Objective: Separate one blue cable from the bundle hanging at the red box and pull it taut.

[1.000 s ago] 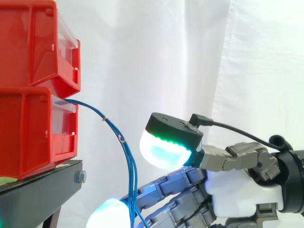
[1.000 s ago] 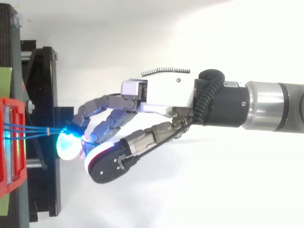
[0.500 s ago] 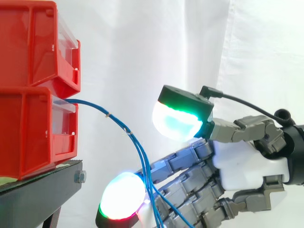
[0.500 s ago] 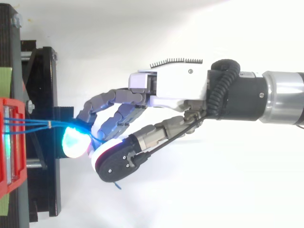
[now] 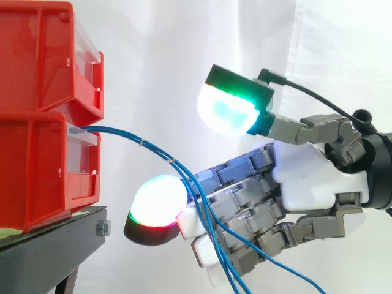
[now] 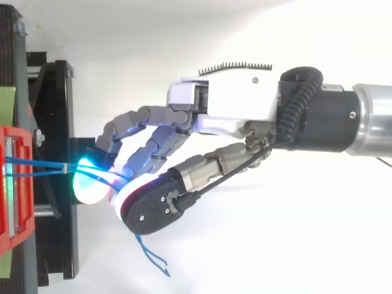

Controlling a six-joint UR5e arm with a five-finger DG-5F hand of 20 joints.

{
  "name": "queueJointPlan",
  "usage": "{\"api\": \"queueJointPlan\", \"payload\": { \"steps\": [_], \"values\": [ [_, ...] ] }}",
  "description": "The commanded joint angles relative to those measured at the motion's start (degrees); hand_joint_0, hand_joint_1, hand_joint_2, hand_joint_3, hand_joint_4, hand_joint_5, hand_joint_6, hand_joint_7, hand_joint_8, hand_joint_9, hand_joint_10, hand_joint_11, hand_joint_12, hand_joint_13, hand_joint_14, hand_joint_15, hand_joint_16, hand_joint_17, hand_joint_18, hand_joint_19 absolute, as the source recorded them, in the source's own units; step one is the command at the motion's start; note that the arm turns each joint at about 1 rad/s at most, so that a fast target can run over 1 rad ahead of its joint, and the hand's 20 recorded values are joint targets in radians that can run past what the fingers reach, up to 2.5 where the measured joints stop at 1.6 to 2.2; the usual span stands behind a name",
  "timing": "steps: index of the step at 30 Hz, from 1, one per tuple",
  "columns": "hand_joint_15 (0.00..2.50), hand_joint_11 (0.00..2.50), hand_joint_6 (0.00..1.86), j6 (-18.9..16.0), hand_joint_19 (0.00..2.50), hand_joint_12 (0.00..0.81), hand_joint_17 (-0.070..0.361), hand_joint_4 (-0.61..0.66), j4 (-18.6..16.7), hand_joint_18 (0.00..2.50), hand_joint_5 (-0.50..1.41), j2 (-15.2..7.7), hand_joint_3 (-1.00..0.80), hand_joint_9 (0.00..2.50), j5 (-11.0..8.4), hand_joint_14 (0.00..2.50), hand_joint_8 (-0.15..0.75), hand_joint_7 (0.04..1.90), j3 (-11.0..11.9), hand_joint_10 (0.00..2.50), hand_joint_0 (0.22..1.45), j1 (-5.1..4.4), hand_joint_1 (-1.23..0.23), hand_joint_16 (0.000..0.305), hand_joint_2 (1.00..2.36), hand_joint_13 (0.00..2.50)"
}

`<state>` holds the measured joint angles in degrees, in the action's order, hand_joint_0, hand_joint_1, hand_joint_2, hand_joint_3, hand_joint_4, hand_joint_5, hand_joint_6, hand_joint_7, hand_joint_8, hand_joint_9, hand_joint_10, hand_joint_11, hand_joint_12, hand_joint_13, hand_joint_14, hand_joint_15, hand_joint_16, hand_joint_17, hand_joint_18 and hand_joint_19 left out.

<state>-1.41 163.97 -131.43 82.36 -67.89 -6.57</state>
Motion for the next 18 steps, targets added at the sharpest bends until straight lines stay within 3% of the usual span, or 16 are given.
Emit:
{"api": "queueJointPlan", "payload": {
  "steps": [1, 4, 18],
  "values": [
    [0.38, 0.38, 0.50, -5.9, 0.26, 0.341, 0.076, 0.30, -0.4, 0.73, -0.19, -0.1, -0.50, 0.84, 0.26, 0.01, 0.340, 0.77, 0.1, 0.01, 0.61, 0.07, -0.57, 0.034, 1.00, 0.88],
    [0.38, 0.38, 0.50, -7.8, 0.26, 0.342, 0.076, 0.30, -0.8, 0.73, -0.19, -0.1, -0.50, 0.84, 0.35, 0.01, 0.339, 0.77, 0.0, 0.01, 0.61, 0.07, -0.57, 0.034, 1.00, 0.88],
    [0.42, 0.42, 0.50, -7.8, 0.28, 0.349, 0.075, 0.33, -2.8, 0.74, -0.16, -0.1, -0.46, 0.89, 1.14, 0.01, 0.342, 0.91, 0.7, 0.01, 0.65, -0.19, -0.63, 0.033, 1.00, 0.94]
  ]
}}
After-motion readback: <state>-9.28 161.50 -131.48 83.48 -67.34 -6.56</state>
